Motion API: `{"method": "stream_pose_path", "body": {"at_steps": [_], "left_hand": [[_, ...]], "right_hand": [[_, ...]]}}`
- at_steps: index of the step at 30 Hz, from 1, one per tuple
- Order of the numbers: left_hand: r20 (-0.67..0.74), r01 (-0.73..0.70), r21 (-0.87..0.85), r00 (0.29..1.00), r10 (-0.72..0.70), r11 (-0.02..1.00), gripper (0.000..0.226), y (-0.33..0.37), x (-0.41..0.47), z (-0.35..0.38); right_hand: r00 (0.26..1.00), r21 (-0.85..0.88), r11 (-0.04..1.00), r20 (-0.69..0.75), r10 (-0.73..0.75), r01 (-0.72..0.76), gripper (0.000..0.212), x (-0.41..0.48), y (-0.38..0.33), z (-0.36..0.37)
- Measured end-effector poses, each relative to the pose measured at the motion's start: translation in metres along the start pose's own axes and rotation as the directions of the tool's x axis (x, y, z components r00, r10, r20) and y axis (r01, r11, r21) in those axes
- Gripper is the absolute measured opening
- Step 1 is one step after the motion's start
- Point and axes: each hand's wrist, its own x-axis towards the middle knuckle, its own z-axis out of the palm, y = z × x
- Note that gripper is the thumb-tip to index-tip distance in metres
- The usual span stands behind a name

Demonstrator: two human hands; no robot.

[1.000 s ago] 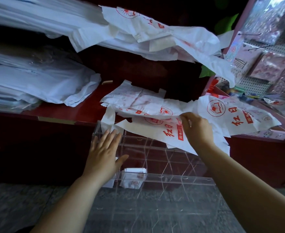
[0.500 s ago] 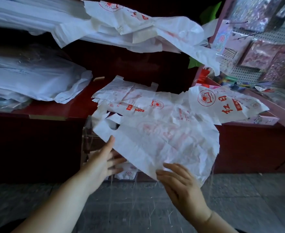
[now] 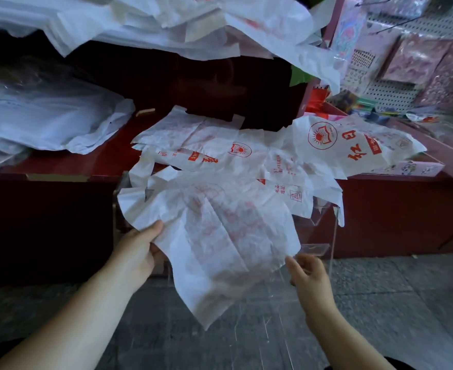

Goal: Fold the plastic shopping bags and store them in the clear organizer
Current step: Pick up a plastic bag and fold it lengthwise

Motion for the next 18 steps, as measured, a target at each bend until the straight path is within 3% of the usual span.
{"method": "stream_pose_path", "body": {"at_steps": [3, 7, 10, 12, 15, 18], "left_hand": [[0.019, -0.002, -0.016, 1.000, 0.002, 1.000, 0.020, -0.001, -0.002, 0.002], [0.028, -0.018, -0.054, 0.999, 0.020, 0.998, 0.019, -0.003, -0.004, 0.006], [0.028, -0.030, 0.015, 0.999, 0.030, 0.999, 0.020, -0.006, -0.005, 0.006], [-0.038, -0.049, 0.097, 0.998, 0.052, 0.994, 0.020, -0.007, -0.005, 0.005], [-0.174, -0.128, 0.322, 0.966, 0.192, 0.938, 0.011, -0.006, 0.000, -0.003], [-0.200, -0.126, 0.329, 0.959, 0.200, 0.936, 0.043, -0.003, 0.006, -0.010]], "right_hand": [[0.990, 0.118, 0.985, 0.069, 0.121, -0.129, 0.006, 0.007, 0.000, 0.000], [0.919, 0.228, 0.896, 0.199, 0.341, -0.381, 0.007, 0.006, -0.002, 0.014], [0.890, 0.263, 0.854, 0.215, 0.403, -0.450, 0.008, 0.010, -0.001, 0.021], [0.910, 0.222, 0.886, 0.180, 0.374, -0.408, 0.010, 0.011, -0.004, 0.022], [0.966, 0.221, 0.944, 0.136, 0.219, -0.245, 0.019, 0.009, -0.015, 0.020], [0.993, 0.097, 0.994, 0.112, 0.034, -0.045, 0.021, 0.010, -0.029, 0.005]]}}
